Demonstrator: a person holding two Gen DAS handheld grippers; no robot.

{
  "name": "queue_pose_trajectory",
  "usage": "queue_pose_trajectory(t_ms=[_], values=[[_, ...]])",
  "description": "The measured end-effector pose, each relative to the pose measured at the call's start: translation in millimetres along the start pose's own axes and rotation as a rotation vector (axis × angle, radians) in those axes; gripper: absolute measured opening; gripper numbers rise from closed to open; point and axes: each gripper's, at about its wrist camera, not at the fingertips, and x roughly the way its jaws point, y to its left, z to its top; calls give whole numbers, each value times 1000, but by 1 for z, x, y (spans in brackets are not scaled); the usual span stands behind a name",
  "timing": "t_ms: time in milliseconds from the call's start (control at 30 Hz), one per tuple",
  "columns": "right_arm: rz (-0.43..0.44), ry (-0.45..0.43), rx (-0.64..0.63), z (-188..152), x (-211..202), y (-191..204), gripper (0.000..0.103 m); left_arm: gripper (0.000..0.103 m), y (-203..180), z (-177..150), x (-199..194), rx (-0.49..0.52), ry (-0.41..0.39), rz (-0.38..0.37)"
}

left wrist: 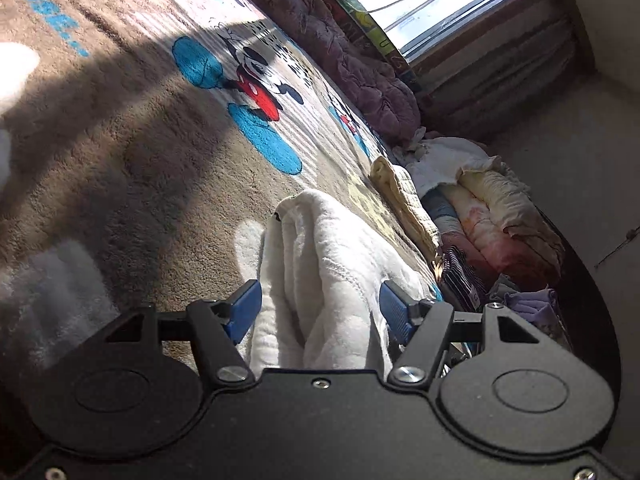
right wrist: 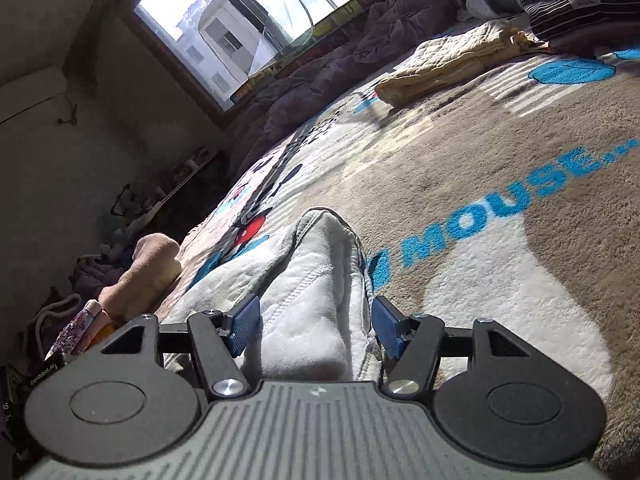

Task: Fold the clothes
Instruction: 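Lift the folded sweatshirt with both grippers and carry it toward the clothes pile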

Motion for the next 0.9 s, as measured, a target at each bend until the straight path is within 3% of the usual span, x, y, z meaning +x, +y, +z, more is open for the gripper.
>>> queue_pose_trajectory(t_ms=[167,267,367,500,667,767,900], values=[[62,78,142,0,10,-19,68,65,10,1,18,-72,75,6],[87,111,168,-1,15,-21,62,62,9,3,22,-80,104,-19],[112,130,187,-3,17,-23,54,52,13,2,17,-84,76,-74],[179,91,251,-9,13,-27,42,38,19,0,11,-91,37,-147],[290,37,237,-4,7,-12,39,38,25,9,-1,-102,-33,-252],[337,39,221,8,23,7,39,38,29,24,-11,-117,-101,-316],[397,45,198,25,46,34,39,38,34,55,-24,-100,-207,-331]])
